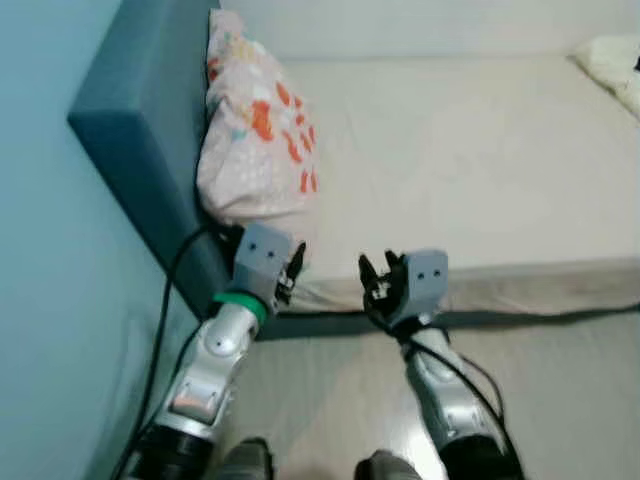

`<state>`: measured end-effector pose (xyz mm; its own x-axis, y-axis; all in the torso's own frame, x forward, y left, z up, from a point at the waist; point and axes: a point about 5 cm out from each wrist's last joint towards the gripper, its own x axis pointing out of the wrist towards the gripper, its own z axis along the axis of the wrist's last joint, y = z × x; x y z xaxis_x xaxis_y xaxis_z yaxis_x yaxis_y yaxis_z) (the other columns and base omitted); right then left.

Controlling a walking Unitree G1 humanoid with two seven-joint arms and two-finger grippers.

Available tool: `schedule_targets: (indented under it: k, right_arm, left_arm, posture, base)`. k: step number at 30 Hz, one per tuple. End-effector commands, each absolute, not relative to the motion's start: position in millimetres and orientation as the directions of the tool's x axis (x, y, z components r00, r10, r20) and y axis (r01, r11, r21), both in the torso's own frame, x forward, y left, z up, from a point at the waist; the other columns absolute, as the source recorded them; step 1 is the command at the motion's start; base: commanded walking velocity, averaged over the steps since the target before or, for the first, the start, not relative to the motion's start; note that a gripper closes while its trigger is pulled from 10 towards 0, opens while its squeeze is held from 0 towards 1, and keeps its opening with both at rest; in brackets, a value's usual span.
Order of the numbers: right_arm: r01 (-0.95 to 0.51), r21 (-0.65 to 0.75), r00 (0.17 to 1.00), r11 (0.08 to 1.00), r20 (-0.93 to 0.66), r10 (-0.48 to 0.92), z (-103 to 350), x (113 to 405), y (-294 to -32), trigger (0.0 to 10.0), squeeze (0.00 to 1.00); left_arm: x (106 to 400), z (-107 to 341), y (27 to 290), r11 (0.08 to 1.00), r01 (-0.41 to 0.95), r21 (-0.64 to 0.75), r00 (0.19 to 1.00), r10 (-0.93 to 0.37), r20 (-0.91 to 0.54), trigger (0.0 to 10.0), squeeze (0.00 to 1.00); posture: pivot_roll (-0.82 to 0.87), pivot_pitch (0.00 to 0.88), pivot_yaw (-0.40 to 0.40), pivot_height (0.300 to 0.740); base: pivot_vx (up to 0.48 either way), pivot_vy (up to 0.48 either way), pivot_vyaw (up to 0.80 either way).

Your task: Clean up the room

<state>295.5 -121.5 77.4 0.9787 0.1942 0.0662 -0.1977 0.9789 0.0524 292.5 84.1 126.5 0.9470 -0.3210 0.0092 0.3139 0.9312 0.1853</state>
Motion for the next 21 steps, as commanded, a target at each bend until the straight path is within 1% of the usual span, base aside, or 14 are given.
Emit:
schedule_targets:
  k: [1,9,14,21]
  right_arm:
    - [-0.199,0.067,0.980,0.978,0.044,0.197,72.0,292.6,-118.6,10.0,0.00]
    - [-0.200,0.067,0.979,0.978,0.043,0.197,71.6,292.8,-118.3,10.0,0.00]
    - [-0.188,0.096,0.982,0.977,0.030,0.186,70.4,294.1,-119.0,10.0,0.00]
    - [-0.179,0.121,0.984,0.976,0.022,0.177,70.0,295.5,-120.4,10.0,0.00]
  left_arm:
    - [291.5,119.2,88.3,0.930,0.311,0.195,0.949,-0.314,-0.019,10.0,0.00]
    - [291.8,118.4,89.0,0.931,0.310,0.194,0.950,-0.311,-0.022,10.0,0.00]
    - [292.2,116.4,88.8,0.931,0.313,0.187,0.949,-0.312,-0.038,10.0,0.00]
    - [292.4,115.4,88.7,0.932,0.314,0.179,0.949,-0.311,-0.045,10.0,0.00]
  posture:
    - [-0.01,0.008,0.048,0.740]
    - [-0.01,0.004,0.048,0.740]
    - [-0.01,0.001,0.048,0.740]
    - [-0.01,0.000,0.049,0.740]
  base:
    - [0.000,-0.364,0.00]
    - [0.000,-0.345,0.00]
    - [0.000,0.000,0.00]
    - [0.000,0.000,-0.79]
